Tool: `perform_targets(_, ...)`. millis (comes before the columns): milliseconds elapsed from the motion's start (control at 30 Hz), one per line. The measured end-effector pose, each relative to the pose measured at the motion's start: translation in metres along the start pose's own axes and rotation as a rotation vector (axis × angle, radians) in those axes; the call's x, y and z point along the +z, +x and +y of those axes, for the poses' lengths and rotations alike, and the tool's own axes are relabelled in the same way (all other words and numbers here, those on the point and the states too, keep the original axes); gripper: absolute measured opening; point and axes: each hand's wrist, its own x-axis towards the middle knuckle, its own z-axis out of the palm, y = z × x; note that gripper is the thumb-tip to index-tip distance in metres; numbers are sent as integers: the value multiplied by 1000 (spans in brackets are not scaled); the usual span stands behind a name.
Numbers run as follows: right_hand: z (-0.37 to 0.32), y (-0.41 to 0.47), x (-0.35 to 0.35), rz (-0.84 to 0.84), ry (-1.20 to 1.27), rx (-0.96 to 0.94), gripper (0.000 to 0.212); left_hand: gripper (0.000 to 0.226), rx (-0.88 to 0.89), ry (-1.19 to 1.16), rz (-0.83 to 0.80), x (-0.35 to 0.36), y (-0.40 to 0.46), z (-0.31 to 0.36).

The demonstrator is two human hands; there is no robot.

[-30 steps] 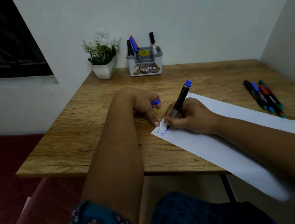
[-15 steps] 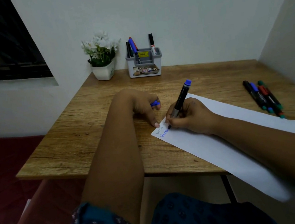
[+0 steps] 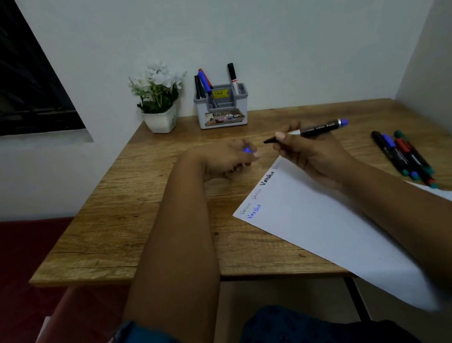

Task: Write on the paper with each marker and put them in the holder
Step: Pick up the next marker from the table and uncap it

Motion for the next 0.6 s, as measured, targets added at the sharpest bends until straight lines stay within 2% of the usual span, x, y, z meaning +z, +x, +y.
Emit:
perform_targets(67,-1,-1,-6,36,62,69,13,18,25,-137,-23,6,2,3)
perform_targets(233,0,4,-12,98,45,112,10,13,139,-113,-75,8,5,-1)
perform_targets(333,2,4,-13,47,-24,87,11,13,162,-148,-103,10,4,1)
perform_targets(500,7,2,-13,27,-134,64,14,16,138,-71,-93,18,3,7)
perform_targets(600,6,1,-13,60,-161,48,14,24,221,-115,-13,23,2,15)
